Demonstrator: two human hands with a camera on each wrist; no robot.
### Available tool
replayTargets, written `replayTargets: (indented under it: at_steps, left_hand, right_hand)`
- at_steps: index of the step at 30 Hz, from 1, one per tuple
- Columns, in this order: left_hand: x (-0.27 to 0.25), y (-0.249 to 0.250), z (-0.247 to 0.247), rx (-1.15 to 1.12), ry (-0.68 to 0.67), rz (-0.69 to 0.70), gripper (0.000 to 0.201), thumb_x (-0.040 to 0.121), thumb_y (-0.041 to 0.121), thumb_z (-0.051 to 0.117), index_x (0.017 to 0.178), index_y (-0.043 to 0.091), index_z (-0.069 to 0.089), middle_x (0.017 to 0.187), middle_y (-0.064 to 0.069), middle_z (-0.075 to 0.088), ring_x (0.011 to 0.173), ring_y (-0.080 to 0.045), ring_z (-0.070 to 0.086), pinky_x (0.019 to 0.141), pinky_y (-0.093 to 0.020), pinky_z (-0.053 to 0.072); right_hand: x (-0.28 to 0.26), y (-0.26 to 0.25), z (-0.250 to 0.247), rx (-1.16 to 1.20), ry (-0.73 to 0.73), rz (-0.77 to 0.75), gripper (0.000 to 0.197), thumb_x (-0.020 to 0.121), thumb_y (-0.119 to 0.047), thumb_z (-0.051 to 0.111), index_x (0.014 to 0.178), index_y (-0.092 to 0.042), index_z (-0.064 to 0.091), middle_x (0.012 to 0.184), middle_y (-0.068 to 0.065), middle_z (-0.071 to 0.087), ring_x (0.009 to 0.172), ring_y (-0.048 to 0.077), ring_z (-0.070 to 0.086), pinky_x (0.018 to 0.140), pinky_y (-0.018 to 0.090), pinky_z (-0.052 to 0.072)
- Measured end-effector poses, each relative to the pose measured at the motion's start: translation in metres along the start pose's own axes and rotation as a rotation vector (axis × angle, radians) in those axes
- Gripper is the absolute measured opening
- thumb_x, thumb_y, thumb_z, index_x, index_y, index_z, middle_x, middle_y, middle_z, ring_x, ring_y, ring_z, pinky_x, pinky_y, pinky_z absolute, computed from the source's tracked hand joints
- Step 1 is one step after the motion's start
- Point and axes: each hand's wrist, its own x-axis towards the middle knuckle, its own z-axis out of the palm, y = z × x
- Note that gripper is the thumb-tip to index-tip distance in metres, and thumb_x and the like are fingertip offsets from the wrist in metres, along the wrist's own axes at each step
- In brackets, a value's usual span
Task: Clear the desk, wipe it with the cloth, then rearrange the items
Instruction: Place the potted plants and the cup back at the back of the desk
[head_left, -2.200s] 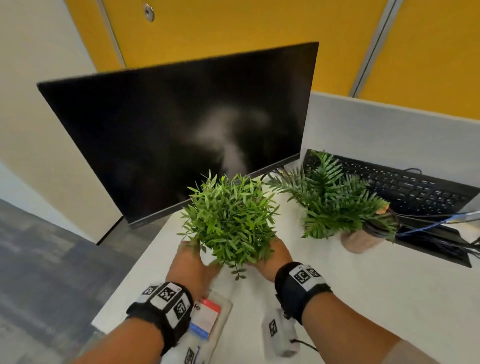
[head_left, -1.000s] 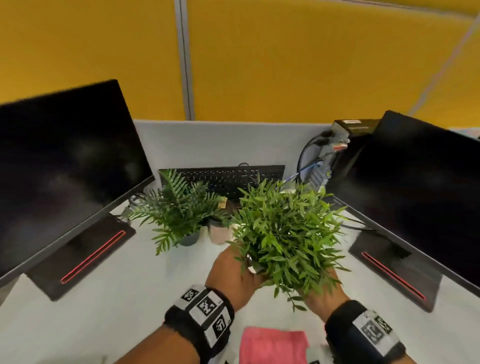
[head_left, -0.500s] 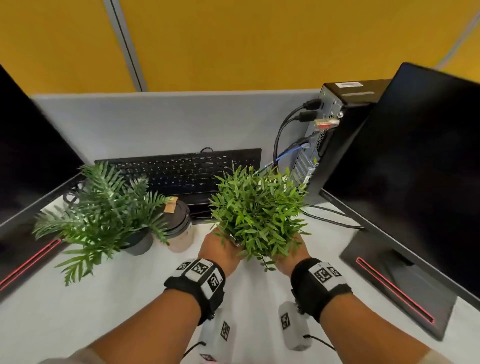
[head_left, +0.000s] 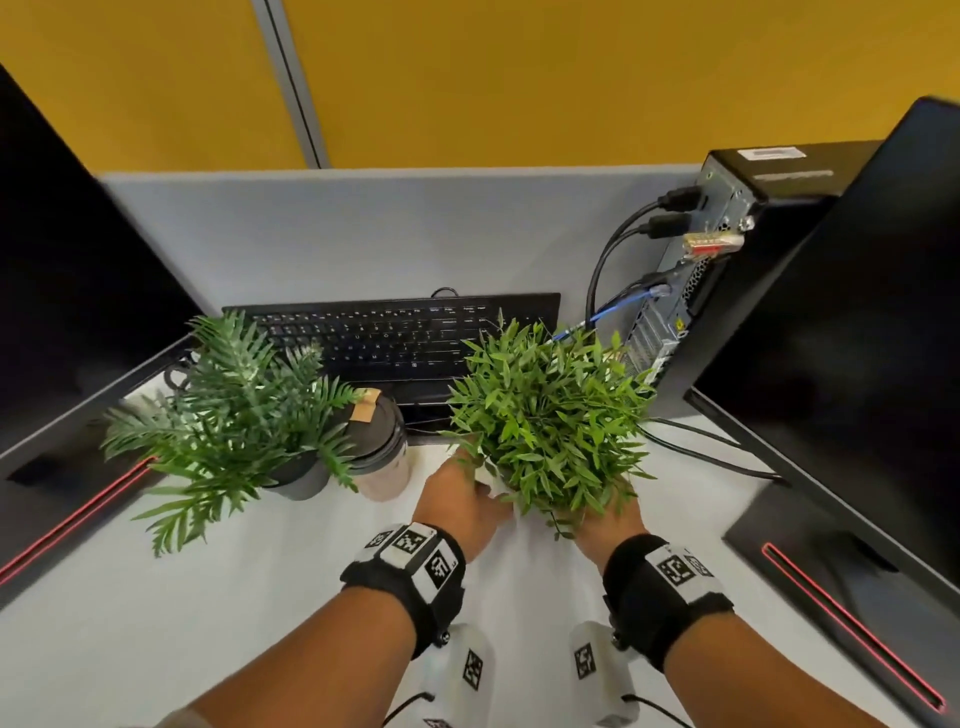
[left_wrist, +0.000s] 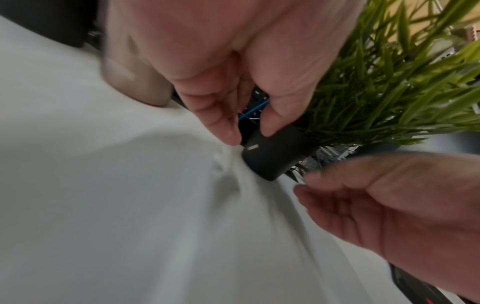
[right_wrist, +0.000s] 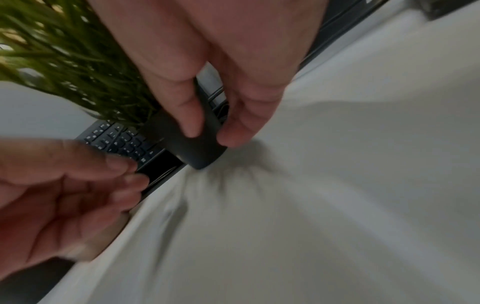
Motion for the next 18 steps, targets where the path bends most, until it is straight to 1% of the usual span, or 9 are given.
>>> replayTargets:
  at_steps: [2, 4, 6, 7, 9, 11, 12, 14, 18]
  left_hand:
    - [-0.014, -0.017, -0.004, -0.164, 0.044, -0.106, 0.038, 0.078, 0.026, 0.064, 0.114, 0.019, 0.058, 0.096, 0.005, 0.065, 0.083, -0.019, 0.065, 0.08, -0.03, 0.055]
    - [-0.027, -0.044, -0.011, -0.23, 0.103, -0.217, 0.019, 0.078, 0.03, 0.062, 0.095, 0.023, 0.063, 0.087, 0.004, 0.068, 0.078, -0.02, 0.067, 0.078, -0.03, 0.057]
    - [-0.037, -0.07, -0.027, -0.289, 0.179, -0.314, 0.015, 0.078, 0.034, 0.063, 0.086, 0.021, 0.062, 0.082, 0.0, 0.07, 0.078, -0.022, 0.068, 0.077, -0.032, 0.057]
    - [-0.039, -0.08, -0.035, -0.294, 0.209, -0.349, 0.019, 0.079, 0.034, 0.063, 0.092, 0.019, 0.062, 0.085, -0.001, 0.071, 0.081, -0.023, 0.067, 0.079, -0.03, 0.055]
    - [-0.04, -0.09, -0.05, -0.28, 0.279, -0.362, 0.036, 0.082, 0.033, 0.064, 0.113, 0.014, 0.059, 0.1, -0.003, 0.068, 0.095, -0.024, 0.063, 0.084, -0.027, 0.047]
    - [-0.036, -0.094, -0.06, -0.273, 0.314, -0.281, 0.053, 0.083, 0.032, 0.065, 0.13, 0.014, 0.049, 0.118, -0.005, 0.061, 0.107, -0.025, 0.06, 0.091, -0.028, 0.044]
    - [-0.033, -0.095, -0.063, -0.269, 0.316, -0.222, 0.057, 0.083, 0.033, 0.065, 0.134, 0.015, 0.046, 0.122, -0.005, 0.058, 0.108, -0.026, 0.06, 0.093, -0.029, 0.044]
    - [-0.028, -0.095, -0.066, -0.262, 0.302, -0.143, 0.058, 0.082, 0.033, 0.065, 0.134, 0.02, 0.045, 0.126, -0.003, 0.058, 0.106, -0.026, 0.062, 0.095, -0.033, 0.047]
    - [-0.022, -0.095, -0.071, -0.268, 0.31, -0.103, 0.048, 0.084, 0.029, 0.062, 0.13, 0.02, 0.048, 0.125, -0.003, 0.062, 0.105, -0.026, 0.064, 0.088, -0.025, 0.043]
  right_hand:
    - [-0.014, -0.004, 0.004, -0.026, -0.032, 0.025, 0.024, 0.094, -0.004, 0.05, 0.114, -0.001, 0.064, 0.123, 0.011, 0.062, 0.12, 0.026, 0.054, 0.068, 0.005, 0.03]
    - [-0.028, -0.014, 0.015, -0.052, -0.127, 0.064, 0.018, 0.085, -0.006, 0.055, 0.093, -0.012, 0.07, 0.103, 0.007, 0.069, 0.099, 0.023, 0.062, 0.08, 0.022, 0.049]
    - [-0.04, -0.033, 0.032, 0.078, -0.194, 0.026, 0.017, 0.074, -0.007, 0.058, 0.081, -0.02, 0.067, 0.083, 0.002, 0.07, 0.075, 0.021, 0.064, 0.082, 0.038, 0.057]
    - [-0.042, -0.046, 0.038, 0.092, -0.217, -0.015, 0.018, 0.074, -0.01, 0.059, 0.086, -0.021, 0.068, 0.084, -0.001, 0.07, 0.075, 0.019, 0.064, 0.082, 0.037, 0.057]
    - [-0.039, -0.075, 0.052, 0.124, -0.273, -0.106, 0.034, 0.08, -0.016, 0.066, 0.114, -0.023, 0.064, 0.102, -0.005, 0.066, 0.093, 0.015, 0.064, 0.085, 0.029, 0.053]
    - [-0.034, -0.105, 0.063, 0.192, -0.308, -0.178, 0.064, 0.083, -0.022, 0.07, 0.141, -0.026, 0.043, 0.122, -0.006, 0.055, 0.11, 0.015, 0.06, 0.085, 0.022, 0.044]
    - [-0.03, -0.117, 0.067, 0.215, -0.293, -0.201, 0.073, 0.084, -0.023, 0.07, 0.147, -0.028, 0.034, 0.125, -0.008, 0.05, 0.113, 0.015, 0.059, 0.084, 0.021, 0.041]
    - [-0.022, -0.133, 0.074, 0.256, -0.254, -0.249, 0.073, 0.084, -0.023, 0.068, 0.146, -0.034, 0.032, 0.124, -0.015, 0.05, 0.107, 0.015, 0.062, 0.081, 0.021, 0.043]
    - [-0.011, -0.144, 0.085, 0.302, -0.179, -0.257, 0.047, 0.082, -0.027, 0.062, 0.126, -0.039, 0.049, 0.107, -0.012, 0.067, 0.095, 0.015, 0.066, 0.08, 0.028, 0.05]
